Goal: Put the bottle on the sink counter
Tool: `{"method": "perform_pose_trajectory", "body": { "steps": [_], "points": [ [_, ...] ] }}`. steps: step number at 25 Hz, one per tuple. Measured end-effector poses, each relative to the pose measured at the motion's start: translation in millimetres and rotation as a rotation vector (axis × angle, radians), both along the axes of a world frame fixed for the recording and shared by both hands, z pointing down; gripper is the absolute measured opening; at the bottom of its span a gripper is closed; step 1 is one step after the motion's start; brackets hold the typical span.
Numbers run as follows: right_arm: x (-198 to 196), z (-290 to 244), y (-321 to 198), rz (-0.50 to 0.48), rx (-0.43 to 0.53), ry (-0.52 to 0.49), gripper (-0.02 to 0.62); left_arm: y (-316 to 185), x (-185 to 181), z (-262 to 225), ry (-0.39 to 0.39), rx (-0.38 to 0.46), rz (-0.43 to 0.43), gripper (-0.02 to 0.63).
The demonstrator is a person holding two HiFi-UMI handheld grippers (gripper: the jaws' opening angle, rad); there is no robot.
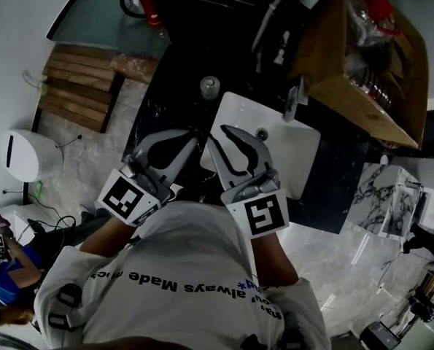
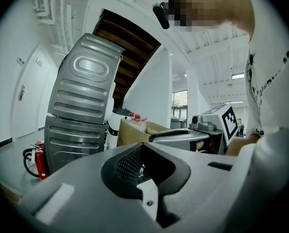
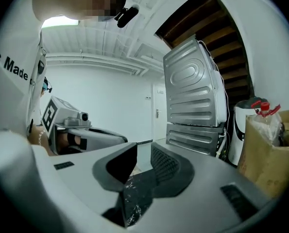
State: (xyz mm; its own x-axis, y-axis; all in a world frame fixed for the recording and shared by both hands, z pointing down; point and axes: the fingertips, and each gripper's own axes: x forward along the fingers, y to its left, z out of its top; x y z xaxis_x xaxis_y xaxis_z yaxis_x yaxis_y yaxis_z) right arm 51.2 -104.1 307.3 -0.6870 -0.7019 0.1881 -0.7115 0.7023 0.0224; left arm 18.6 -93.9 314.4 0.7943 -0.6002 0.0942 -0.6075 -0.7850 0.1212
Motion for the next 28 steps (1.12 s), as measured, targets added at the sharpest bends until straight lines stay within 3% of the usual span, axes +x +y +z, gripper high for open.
{"method": "perform_pose_trajectory", "body": {
  "steps": [7, 14, 28],
  "points": [
    [4, -37, 24, 0.022, 0.062, -0.054, 0.077, 15, 3, -27, 0.043, 0.001, -0.021, 0.003],
    [3, -56, 37, 0.018, 0.08, -0.054, 0.072, 26, 2, -30, 0.01, 0.055, 0.006, 0.003],
    [6, -48, 58, 0.02, 0.044, -0.006, 0.032, 31, 15, -42, 0.045, 0.022, 0.002, 0.003]
  ]
}}
